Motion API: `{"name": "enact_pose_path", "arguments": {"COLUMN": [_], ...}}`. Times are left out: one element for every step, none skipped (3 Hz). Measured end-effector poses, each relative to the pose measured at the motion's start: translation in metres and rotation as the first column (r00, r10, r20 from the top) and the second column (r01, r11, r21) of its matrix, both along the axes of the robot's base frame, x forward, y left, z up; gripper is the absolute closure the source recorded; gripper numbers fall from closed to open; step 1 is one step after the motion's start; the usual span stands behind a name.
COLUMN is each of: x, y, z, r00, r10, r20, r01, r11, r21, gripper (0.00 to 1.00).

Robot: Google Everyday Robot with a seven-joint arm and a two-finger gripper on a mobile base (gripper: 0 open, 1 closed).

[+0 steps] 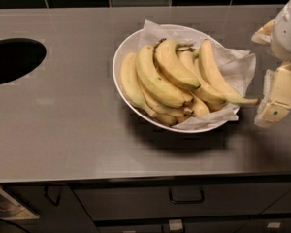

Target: Pick banana from white bowl

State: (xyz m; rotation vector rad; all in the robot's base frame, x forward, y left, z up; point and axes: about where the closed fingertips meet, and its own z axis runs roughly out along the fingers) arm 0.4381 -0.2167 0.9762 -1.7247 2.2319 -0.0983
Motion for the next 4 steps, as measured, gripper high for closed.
{"name": "enact_pose_path", "arguments": {"x": [0.0, 0.013, 0.033, 0.035], "y": [0.0, 0.018, 0.055, 0.061], "z": [0.0, 0.003, 0.008, 0.012], "r00": [1.0, 0.9999, 0.9996, 0.9997], "r10": [0.0, 0.007, 0.027, 0.026], "r20": [0.0, -0.01, -0.009, 0.005], "r01": [0.0, -0.007, -0.027, -0.026], "r11": [1.0, 1.0, 1.0, 1.0], "r21": [0.0, -0.014, -0.011, -0.003], "gripper": [0.0, 0.0, 0.0, 0.0]}}
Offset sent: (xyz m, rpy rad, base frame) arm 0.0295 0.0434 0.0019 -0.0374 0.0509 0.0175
